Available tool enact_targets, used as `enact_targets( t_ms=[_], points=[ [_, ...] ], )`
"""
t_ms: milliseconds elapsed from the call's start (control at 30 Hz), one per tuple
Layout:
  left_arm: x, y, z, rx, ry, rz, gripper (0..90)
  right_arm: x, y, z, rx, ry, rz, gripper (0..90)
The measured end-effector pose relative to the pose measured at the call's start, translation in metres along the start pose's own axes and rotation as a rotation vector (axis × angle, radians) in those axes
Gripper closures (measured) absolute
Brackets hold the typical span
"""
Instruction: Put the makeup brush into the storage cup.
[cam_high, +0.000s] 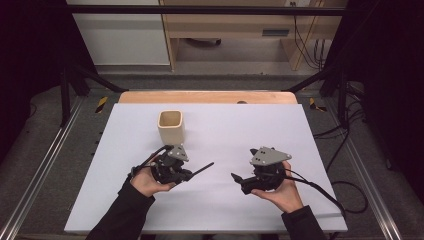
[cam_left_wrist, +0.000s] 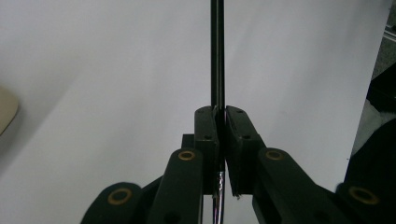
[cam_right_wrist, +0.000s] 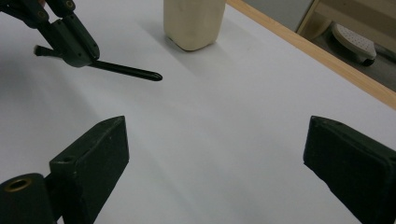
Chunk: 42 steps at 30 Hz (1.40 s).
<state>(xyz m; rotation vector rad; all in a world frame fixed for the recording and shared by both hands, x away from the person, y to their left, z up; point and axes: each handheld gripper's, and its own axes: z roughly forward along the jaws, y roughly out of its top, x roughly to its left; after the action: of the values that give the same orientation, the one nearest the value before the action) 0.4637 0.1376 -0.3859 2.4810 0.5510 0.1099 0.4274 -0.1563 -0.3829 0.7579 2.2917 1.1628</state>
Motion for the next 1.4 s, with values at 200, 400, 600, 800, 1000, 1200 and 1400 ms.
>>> enact_targets(
  t_ms=[200, 400, 600, 800, 1000, 1200, 1400],
  points=[
    [-0.002, 0.010, 0.003, 0.018, -0.011, 0.021, 83.8, 0.005, 0.010, 0.003, 0.033, -0.001, -0.057, 7.1],
    [-0.003, 0.016, 0.005, 0.026, -0.028, 0.036, 83.8, 0.011, 0.017, 0.007, 0.079, -0.003, -0.123, 7.5],
    [-0.003, 0.020, 0.005, 0.039, -0.040, 0.055, 83.8, 0.017, 0.020, 0.009, 0.120, 0.002, -0.167, 7.9],
    [-0.004, 0.025, 0.007, 0.054, -0.051, 0.061, 83.8, 0.023, 0.023, 0.011, 0.153, -0.005, -0.238, 8.4],
    [-0.006, 0.030, 0.010, 0.056, -0.071, 0.061, 83.8, 0.028, 0.027, 0.013, 0.171, -0.007, -0.279, 9.3],
    [-0.005, 0.035, 0.011, 0.057, -0.089, 0.059, 83.8, 0.033, 0.029, 0.016, 0.183, -0.009, -0.344, 11.0],
    [-0.007, 0.037, 0.012, 0.065, -0.094, 0.063, 83.8, 0.035, 0.027, 0.020, 0.196, -0.010, -0.400, 13.8]
  ],
)
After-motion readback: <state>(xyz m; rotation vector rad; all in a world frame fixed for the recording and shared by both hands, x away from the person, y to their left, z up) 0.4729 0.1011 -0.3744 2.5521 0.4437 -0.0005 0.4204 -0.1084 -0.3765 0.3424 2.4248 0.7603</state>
